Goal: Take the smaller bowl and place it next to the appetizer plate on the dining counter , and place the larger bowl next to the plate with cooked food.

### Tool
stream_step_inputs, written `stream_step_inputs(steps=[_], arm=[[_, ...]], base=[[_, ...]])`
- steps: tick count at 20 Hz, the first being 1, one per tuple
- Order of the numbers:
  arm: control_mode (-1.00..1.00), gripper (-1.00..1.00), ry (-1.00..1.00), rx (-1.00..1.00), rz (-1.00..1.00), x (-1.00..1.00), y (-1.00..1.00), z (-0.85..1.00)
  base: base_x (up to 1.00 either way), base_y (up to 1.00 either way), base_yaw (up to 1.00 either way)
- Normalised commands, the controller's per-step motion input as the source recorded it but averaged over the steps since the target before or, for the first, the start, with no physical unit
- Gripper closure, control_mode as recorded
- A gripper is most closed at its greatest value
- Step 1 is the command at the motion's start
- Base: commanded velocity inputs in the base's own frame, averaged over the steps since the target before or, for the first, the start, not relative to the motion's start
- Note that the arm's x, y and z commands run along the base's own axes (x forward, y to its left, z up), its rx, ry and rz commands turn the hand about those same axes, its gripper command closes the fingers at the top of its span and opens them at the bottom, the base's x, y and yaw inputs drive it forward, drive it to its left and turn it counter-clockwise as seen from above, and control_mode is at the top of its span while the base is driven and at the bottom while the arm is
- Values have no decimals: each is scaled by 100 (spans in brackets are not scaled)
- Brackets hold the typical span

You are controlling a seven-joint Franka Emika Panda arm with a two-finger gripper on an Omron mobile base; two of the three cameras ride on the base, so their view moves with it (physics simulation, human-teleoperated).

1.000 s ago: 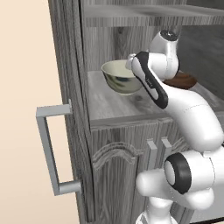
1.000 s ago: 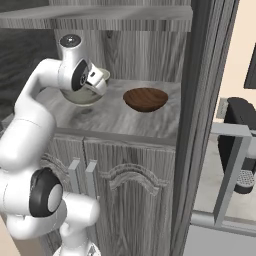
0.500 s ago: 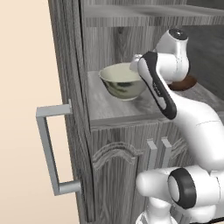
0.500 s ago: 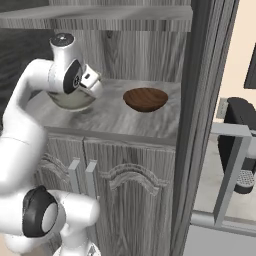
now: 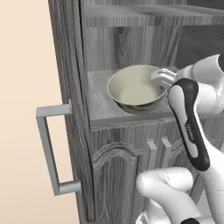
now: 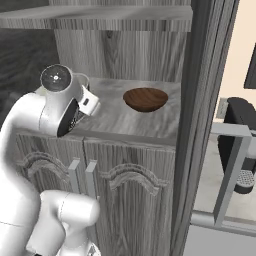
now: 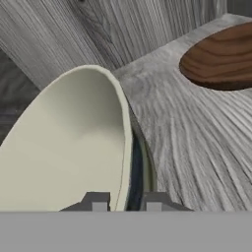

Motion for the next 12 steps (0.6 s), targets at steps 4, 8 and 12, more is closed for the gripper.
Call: stream_step_inputs(steps=[4, 8, 12], arm=[[-100, 100, -8, 18, 19, -100, -14, 23], [-100, 100, 18, 2, 4, -58, 0, 40], [-100, 100, 33, 0, 0, -19, -5, 55]], base=[[0, 0, 0], [0, 0, 0], [0, 0, 0]])
